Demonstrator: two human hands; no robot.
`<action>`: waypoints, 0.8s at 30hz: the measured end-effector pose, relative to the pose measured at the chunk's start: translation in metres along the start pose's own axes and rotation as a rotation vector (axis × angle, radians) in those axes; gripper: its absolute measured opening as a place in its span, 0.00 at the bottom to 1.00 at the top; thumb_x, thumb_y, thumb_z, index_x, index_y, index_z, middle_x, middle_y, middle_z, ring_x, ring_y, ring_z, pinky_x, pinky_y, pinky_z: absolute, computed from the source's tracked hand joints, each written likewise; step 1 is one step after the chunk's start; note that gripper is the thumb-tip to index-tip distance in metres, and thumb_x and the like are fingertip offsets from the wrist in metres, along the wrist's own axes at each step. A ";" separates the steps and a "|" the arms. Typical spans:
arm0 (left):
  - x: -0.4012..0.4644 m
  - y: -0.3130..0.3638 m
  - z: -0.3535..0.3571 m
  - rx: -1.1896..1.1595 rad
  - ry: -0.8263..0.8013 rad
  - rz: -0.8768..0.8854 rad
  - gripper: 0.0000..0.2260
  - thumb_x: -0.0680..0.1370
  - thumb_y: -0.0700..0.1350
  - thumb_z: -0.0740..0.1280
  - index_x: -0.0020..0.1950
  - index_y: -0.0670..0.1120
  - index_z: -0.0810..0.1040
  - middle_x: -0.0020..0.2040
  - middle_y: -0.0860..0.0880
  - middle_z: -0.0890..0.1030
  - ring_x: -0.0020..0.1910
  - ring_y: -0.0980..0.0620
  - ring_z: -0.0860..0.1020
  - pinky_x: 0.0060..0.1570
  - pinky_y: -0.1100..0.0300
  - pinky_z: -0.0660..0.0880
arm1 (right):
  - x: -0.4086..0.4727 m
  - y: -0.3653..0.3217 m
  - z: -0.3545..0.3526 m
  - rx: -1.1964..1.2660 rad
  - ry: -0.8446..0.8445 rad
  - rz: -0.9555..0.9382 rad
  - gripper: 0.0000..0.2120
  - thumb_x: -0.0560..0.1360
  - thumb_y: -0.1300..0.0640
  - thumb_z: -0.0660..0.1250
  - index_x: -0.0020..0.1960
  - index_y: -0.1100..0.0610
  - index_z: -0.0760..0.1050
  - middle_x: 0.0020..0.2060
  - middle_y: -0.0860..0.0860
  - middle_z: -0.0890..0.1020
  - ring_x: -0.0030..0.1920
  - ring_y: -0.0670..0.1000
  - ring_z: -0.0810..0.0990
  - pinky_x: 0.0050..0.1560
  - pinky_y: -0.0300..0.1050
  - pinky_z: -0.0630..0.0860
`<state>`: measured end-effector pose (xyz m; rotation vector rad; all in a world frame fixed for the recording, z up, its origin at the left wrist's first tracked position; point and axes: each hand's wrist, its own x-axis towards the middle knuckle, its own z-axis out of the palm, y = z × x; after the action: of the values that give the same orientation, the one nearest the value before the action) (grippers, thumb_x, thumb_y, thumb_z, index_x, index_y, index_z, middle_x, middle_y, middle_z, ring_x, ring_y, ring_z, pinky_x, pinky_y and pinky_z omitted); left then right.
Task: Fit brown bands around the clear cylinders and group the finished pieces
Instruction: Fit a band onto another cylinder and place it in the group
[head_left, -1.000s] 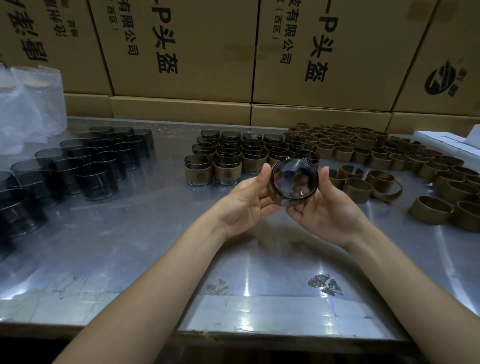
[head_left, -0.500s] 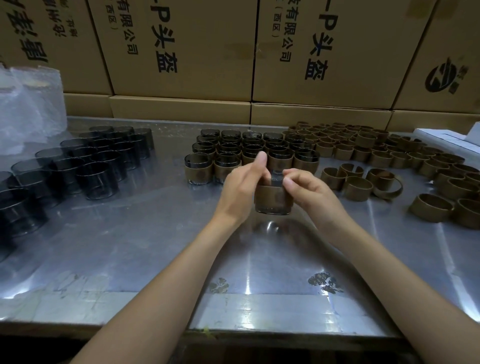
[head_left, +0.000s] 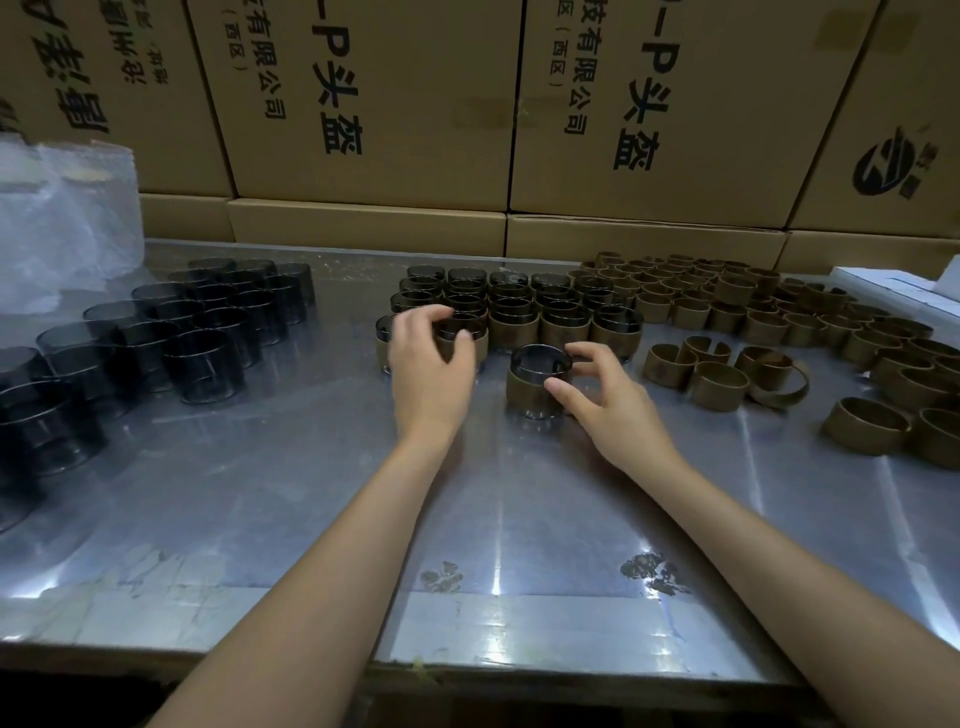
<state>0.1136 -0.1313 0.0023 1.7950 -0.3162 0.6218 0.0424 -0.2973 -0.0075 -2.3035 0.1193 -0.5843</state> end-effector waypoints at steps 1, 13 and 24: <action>0.003 -0.006 -0.003 0.029 0.054 -0.051 0.15 0.77 0.41 0.66 0.64 0.44 0.72 0.64 0.49 0.69 0.64 0.53 0.69 0.57 0.66 0.64 | 0.004 0.001 0.002 -0.029 0.004 0.023 0.25 0.76 0.42 0.64 0.70 0.49 0.65 0.64 0.47 0.76 0.58 0.50 0.77 0.57 0.47 0.73; 0.027 -0.035 -0.008 -0.077 0.059 -0.343 0.36 0.73 0.41 0.73 0.76 0.46 0.57 0.75 0.46 0.60 0.71 0.47 0.64 0.59 0.64 0.61 | 0.042 0.003 0.037 -0.334 0.092 0.163 0.29 0.76 0.31 0.54 0.70 0.47 0.64 0.60 0.49 0.79 0.58 0.54 0.78 0.48 0.49 0.75; 0.031 -0.039 0.000 0.058 0.061 -0.265 0.38 0.71 0.43 0.75 0.74 0.46 0.56 0.72 0.45 0.56 0.67 0.48 0.66 0.56 0.64 0.63 | 0.047 0.002 0.046 -0.522 0.114 -0.032 0.22 0.78 0.39 0.58 0.69 0.45 0.61 0.59 0.52 0.77 0.54 0.58 0.79 0.43 0.49 0.74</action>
<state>0.1595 -0.1158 -0.0117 1.8305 -0.0173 0.4999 0.1052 -0.2812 -0.0199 -2.7764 0.3231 -0.7722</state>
